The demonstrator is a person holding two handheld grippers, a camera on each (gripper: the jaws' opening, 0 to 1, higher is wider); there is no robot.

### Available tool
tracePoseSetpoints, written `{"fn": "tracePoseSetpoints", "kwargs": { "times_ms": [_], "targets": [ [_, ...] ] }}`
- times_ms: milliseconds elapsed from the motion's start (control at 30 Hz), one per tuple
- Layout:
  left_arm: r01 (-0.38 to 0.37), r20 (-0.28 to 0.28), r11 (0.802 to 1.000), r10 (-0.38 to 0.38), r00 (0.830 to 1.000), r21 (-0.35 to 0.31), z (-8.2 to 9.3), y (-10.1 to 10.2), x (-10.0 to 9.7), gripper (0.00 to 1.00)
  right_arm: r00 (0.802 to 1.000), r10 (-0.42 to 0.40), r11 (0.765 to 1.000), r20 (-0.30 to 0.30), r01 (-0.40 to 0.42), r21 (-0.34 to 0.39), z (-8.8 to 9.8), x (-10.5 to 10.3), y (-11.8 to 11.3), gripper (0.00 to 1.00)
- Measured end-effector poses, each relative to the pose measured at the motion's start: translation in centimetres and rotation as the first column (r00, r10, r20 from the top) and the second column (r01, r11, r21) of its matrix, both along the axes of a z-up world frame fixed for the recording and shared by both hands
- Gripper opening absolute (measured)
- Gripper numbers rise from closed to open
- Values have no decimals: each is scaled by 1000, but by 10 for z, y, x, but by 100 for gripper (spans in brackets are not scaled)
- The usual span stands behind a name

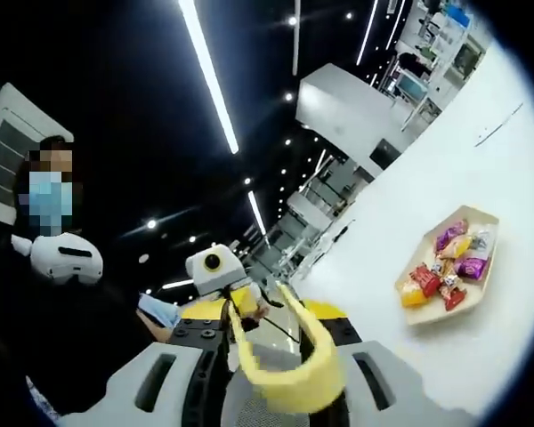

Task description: Place the target food into the container with the food tongs after gripping and lifting it, then release it inside without dropping or visibly crushing the food.

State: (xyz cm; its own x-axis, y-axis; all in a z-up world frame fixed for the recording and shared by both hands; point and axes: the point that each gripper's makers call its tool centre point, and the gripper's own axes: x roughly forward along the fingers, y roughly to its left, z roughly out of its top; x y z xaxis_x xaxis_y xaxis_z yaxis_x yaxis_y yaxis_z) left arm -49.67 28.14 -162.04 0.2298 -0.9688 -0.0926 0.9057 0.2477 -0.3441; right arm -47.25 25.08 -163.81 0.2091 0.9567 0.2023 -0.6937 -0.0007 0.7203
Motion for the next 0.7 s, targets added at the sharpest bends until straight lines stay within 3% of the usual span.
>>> {"fn": "tracePoseSetpoints", "kwargs": {
  "times_ms": [167, 267, 333, 367, 400, 467, 533, 700],
  "targets": [
    [4, 68, 998, -8, 998, 56, -2, 8, -2, 0, 990, -81, 997, -116, 81, -9, -10, 9, -20, 26],
    [15, 113, 990, -31, 993, 141, -13, 14, -3, 0, 962, -158, 987, -220, 160, -9, -19, 18, -37, 23],
    [22, 142, 986, -46, 989, 164, -18, 14, -5, 0, 955, -169, 985, -243, 168, -24, -24, 17, -41, 9],
    [25, 129, 987, -46, 991, 156, -19, 13, -5, 0, 961, -175, 984, -214, 164, -68, -30, 15, -40, 2],
    [31, 122, 988, -50, 991, 152, -23, 12, -5, 0, 970, -181, 979, -163, 162, -122, -38, 12, -37, 1],
    [37, 144, 974, -71, 987, 223, -41, 13, -5, 0, 962, -186, 967, -199, 143, -212, -58, 8, -32, 1],
    [52, 119, 972, -81, 990, 230, -53, 11, -6, 0, 956, -195, 955, -219, 134, -263, -74, 7, -32, 2],
    [38, 111, 950, -75, 991, 308, -98, 20, 10, 0, 914, -325, 881, -242, 199, -430, -120, 14, -53, 2]
  ]
}}
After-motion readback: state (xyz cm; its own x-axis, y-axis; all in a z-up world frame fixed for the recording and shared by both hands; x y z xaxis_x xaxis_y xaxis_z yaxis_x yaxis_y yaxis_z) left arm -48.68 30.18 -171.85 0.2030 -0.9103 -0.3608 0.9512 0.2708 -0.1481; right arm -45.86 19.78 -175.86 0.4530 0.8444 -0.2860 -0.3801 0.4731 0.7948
